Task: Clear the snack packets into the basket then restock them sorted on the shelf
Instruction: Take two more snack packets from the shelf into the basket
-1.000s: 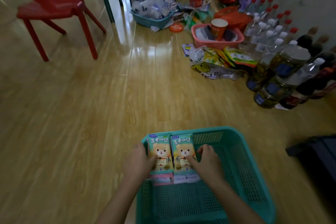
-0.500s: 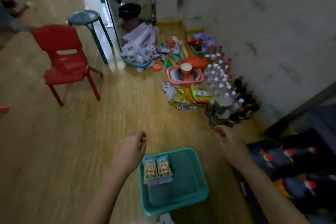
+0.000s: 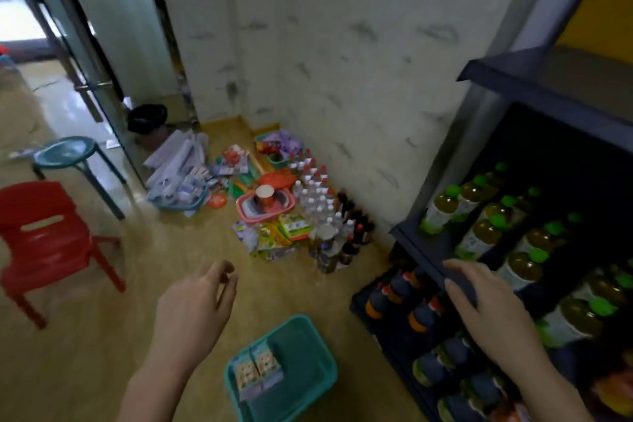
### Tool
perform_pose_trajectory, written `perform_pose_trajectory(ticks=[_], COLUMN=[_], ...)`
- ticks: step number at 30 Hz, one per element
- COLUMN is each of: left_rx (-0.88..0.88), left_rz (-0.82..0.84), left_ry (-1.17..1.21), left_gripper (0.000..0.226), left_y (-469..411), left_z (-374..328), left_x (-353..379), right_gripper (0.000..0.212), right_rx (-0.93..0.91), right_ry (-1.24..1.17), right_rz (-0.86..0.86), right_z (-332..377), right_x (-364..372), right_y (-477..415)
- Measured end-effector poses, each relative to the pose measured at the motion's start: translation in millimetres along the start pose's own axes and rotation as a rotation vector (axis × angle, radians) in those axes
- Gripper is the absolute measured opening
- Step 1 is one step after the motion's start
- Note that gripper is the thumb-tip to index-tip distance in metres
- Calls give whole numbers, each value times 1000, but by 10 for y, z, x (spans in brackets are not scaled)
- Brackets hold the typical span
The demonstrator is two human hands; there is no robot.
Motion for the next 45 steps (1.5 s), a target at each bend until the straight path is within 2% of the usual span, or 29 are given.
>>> perform_pose_trajectory(ticks=[4,10,13,21,25,30,34,45], left_rx=[95,483,702,1092,1201,1238,1251,1242], left_rz=[76,163,150,178,227,289,266,35], left_ry=[53,237,306,452,462,483,468,417], left_gripper=[11,10,9,15,13,13,14,21], left_y=[106,189,380,1513,2259,3149,3654,3813], left_z=[-340,-1428,-2062,-3541,-4053,-4519,-4883,-6094], left_x=[-35,-133,-214,-289,-196,-105,-122,-509], right_gripper=[34,38,39,37,33,31,35,31], right_rx=[175,445,593,923,1017,1071,1051,825], right_ry=[2,99,140,209,175,192,235,316], right_rz=[-123,-359,-455,-651,-759,-712,-680,-703], right_z=[-218,-610,-737,-1000,-1151,-1487,-1867,-2988], right_x=[-389,-1042,-1308,-1646,-1735,-1911,-2219,-3330], right_y=[730,1974,2654,4358,5172,5962,6307,6089])
Point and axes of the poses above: each hand's wrist, its own y-axis away from the middle knuckle, its own x-axis out of the palm, z = x × y, the point moved 5 cm from there along -y, towards the middle knuckle, and after that the axes turned 2 degrees about -x, right-handed, at the moved point
